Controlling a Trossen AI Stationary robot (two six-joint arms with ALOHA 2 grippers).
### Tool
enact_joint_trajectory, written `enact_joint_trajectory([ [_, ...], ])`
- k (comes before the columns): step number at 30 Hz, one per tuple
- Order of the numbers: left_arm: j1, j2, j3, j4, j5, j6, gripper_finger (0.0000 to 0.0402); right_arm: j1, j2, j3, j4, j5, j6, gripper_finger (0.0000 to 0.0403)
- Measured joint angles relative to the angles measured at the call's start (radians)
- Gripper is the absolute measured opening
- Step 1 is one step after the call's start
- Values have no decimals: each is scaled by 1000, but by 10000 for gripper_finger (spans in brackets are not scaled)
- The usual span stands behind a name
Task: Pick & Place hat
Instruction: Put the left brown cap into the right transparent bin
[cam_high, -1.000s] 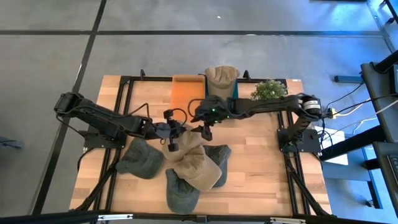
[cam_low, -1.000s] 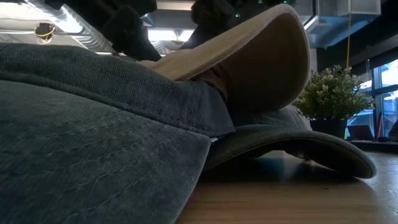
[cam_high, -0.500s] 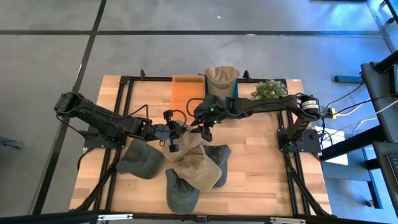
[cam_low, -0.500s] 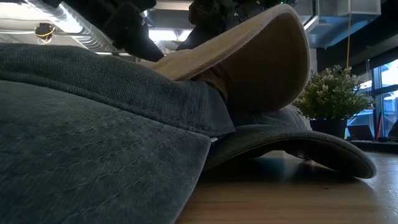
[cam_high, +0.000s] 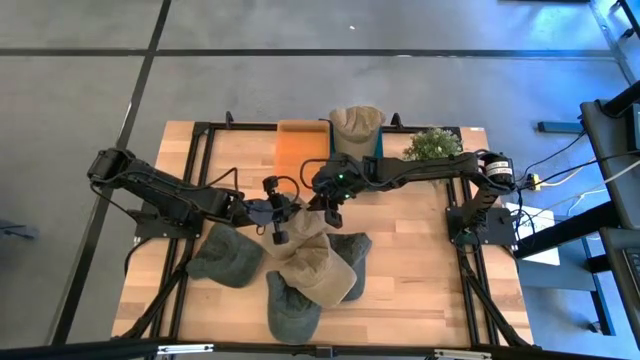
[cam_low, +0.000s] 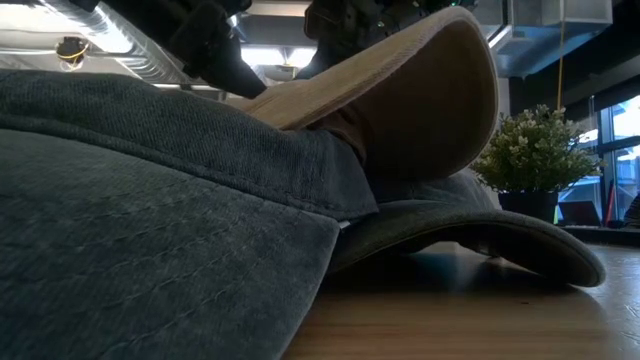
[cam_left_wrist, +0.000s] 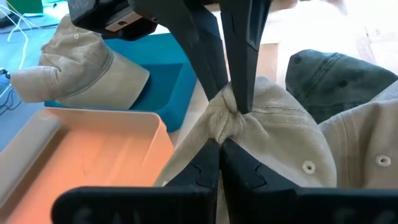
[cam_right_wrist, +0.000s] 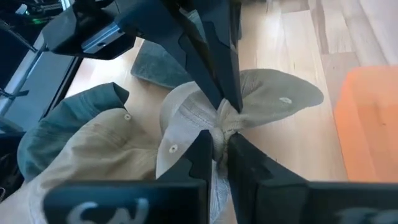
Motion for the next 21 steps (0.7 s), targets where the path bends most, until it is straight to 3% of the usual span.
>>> enact_joint_trajectory([
  [14, 0, -6, 0, 5, 35, -47, 62, 0, -53, 0, -19, 7, -51, 32],
  [21, -13, -83, 0, -17, -12, 4, 114, 4, -107, 126, -283, 158, -213, 32],
])
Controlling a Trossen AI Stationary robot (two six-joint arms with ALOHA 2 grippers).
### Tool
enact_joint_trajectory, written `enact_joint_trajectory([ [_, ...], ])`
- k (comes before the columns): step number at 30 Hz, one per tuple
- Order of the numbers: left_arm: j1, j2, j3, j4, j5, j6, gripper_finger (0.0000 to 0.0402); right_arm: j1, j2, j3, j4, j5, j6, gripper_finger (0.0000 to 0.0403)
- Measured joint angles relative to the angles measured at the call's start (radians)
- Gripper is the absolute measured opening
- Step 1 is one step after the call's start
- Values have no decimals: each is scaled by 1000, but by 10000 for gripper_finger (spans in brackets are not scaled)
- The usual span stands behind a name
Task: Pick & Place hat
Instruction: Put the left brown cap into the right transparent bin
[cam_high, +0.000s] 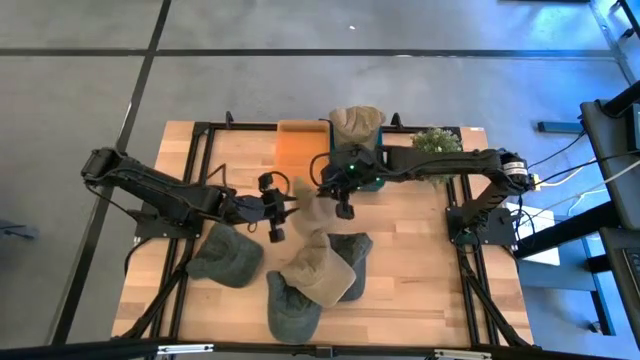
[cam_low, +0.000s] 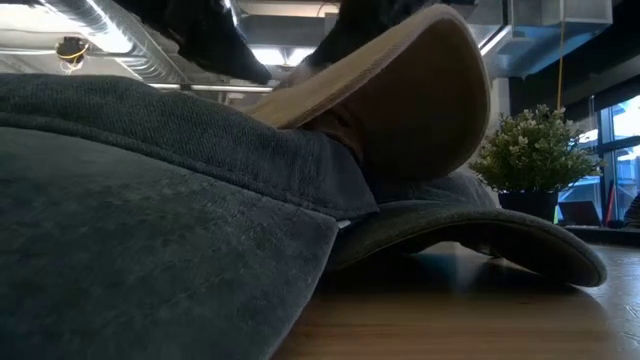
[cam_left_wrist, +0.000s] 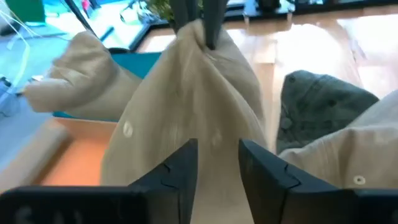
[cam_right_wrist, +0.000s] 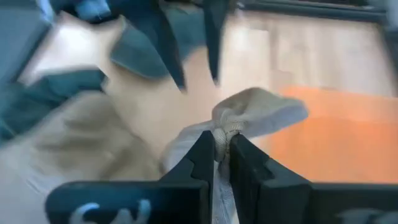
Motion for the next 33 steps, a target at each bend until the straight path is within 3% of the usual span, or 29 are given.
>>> enact_joint_trajectory([
  [12, 2, -140, 0, -112, -34, -24, 117, 19, -2, 359, -514, 513, -238, 32],
  [19, 2, -132, 0, -158, -93, -73, 119, -19, -2, 457, -572, 595, -361, 32],
  [27, 2, -130, 0, -222, -117, -123, 118, -129, -4, 368, -633, 582, -447, 32],
  [33, 2, -130, -6, -255, -160, -166, 119, -190, -10, 290, -575, 516, -535, 32],
])
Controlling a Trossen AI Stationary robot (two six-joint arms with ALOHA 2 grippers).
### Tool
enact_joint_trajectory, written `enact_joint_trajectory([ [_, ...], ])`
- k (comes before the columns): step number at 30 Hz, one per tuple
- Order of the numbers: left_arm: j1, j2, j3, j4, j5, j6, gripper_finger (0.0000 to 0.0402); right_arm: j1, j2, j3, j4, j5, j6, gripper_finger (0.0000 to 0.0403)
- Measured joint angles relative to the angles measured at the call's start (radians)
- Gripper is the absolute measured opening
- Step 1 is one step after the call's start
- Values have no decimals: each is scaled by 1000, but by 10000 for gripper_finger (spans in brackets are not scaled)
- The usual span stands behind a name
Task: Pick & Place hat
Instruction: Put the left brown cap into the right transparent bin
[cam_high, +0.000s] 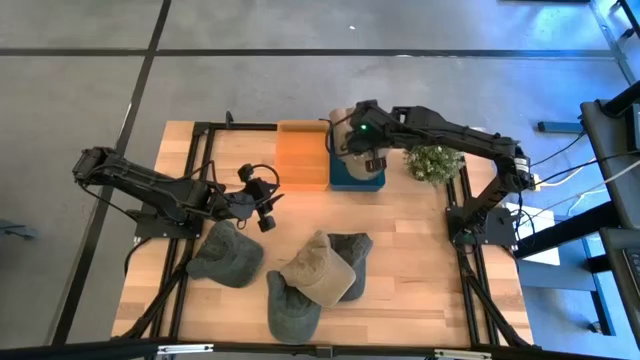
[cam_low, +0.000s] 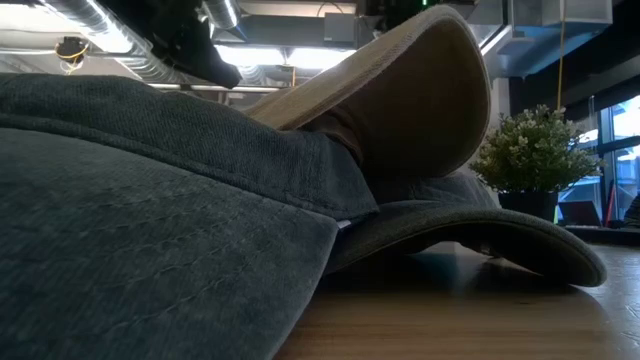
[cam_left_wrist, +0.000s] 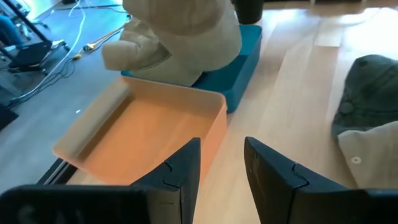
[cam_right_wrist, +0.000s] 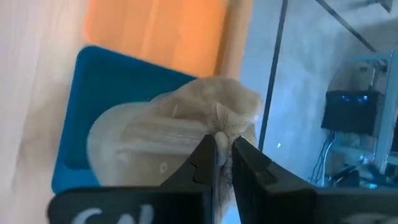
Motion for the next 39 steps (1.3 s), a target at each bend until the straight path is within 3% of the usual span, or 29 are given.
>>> enact_joint_trajectory([
  [8, 0, 0, 0, 4, -2, 0, 118, -70, 2, -203, 207, 13, -151, 32],
  [15, 0, 0, 0, 5, -2, -16, 118, -114, 2, -370, 537, 136, -400, 32],
  [22, 0, 0, 0, 5, -2, -26, 116, -163, 2, -471, 717, 185, -538, 74],
  [27, 0, 0, 0, 5, -2, -40, 118, -186, 2, -530, 765, 209, -683, 48],
  [32, 0, 0, 0, 5, -2, -44, 120, -193, 3, -551, 766, 196, -638, 44],
  [39, 0, 0, 0, 5, -2, -52, 120, -192, 3, -550, 813, 168, -578, 126],
])
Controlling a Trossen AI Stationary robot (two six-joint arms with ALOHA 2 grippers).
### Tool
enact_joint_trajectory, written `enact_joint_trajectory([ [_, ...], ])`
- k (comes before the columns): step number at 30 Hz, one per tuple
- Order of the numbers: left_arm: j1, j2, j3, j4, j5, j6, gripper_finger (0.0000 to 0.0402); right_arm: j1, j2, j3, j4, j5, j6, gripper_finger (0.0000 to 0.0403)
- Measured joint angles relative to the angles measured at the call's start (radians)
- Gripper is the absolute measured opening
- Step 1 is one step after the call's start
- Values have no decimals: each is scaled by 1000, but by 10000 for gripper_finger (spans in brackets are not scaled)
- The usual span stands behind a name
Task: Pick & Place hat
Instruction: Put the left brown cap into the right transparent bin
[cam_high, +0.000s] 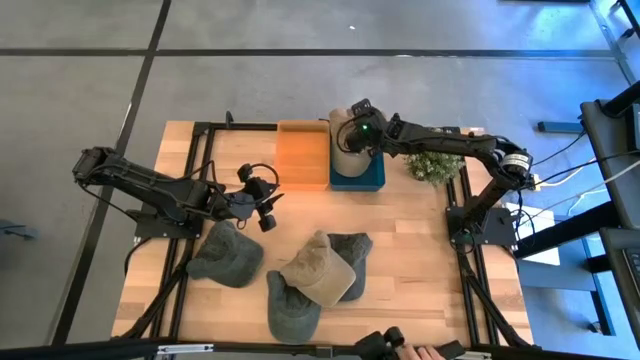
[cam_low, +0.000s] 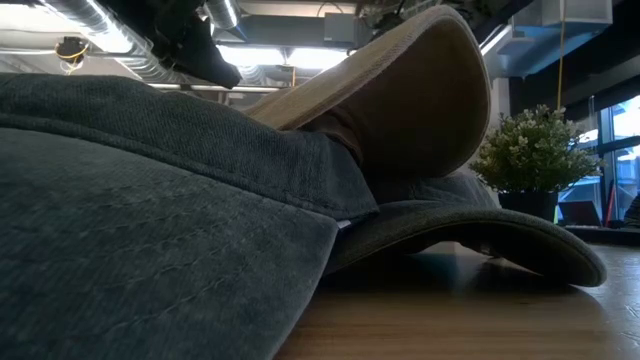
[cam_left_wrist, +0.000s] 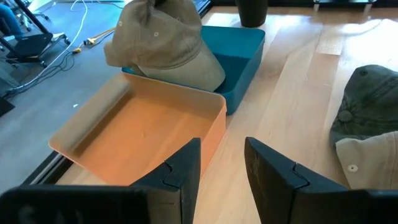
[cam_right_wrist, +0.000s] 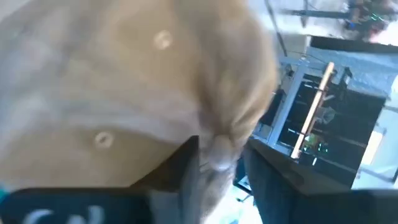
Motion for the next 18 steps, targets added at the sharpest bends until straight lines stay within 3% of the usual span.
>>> enact_joint_trajectory([
  [6, 0, 0, 0, 0, 0, 0, 120, 0, -1, 0, 111, 2, 115, 200],
  [10, 0, 0, 0, 0, 0, 0, 120, 24, -23, 13, 98, -1, 301, 227],
  [14, 0, 0, 0, 0, 0, 0, 120, 72, -69, 17, -41, -226, 496, 235],
  [18, 0, 0, 0, 0, 0, 0, 120, 96, -66, 17, -202, -523, 538, 236],
])
